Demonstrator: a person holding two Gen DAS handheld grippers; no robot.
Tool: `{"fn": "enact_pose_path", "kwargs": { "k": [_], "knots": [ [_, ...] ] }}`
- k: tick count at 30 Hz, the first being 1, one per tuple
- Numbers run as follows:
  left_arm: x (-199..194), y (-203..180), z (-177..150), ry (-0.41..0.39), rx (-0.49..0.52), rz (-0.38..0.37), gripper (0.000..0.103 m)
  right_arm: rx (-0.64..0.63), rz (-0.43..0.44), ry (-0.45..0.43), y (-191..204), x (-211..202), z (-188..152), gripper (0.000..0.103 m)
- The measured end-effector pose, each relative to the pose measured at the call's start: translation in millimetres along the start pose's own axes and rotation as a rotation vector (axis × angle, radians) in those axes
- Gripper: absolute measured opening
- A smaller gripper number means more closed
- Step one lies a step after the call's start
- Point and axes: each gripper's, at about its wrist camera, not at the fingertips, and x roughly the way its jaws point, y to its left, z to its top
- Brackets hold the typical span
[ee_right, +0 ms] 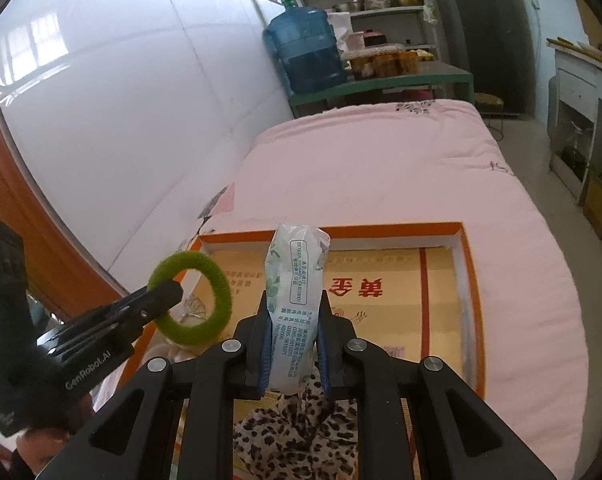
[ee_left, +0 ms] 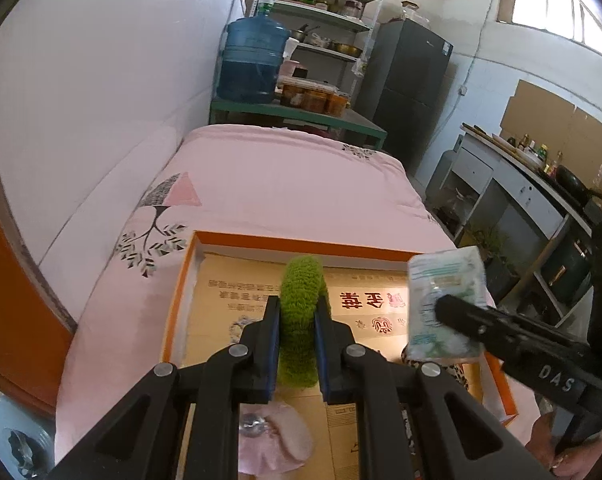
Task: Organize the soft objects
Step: 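Carry the green ring and white wipes pack over the box with both grippers, then open the right gripper to drop the wipes pack while the left gripper releases the green ring into the box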
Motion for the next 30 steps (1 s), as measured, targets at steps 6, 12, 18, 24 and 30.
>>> {"fn": "enact_pose_path", "kwargs": {
  "k": [6, 12, 18, 24, 30],
  "knots": [
    [11.4, -2.5, -7.6, 0.029, 0.001, -0.001, 0.016, 0.006, -0.010, 0.034, -3.7, 12.9, -6.0, 0.019],
    [16.8, 0.9, -11.0, 0.053, -0.012, -0.009, 0.016, 0.022, -0.017, 0.060, -10.0, 22.4, -10.8, 0.020],
    [24.5, 4.2, -14.1, 0.085, -0.020, -0.021, 0.016, 0.019, -0.036, 0.067, -10.8, 25.9, -14.3, 0.022],
    [26.0, 7.5, -15.0, 0.090, -0.041, -0.038, 0.027, 0.013, -0.051, 0.086, -11.3, 26.9, -17.4, 0.041],
    [19.5, 1.5, -16.1, 0.090, -0.026, -0.046, 0.061, 0.005, -0.075, 0.090, -10.4, 24.8, -21.3, 0.055]
  ]
}}
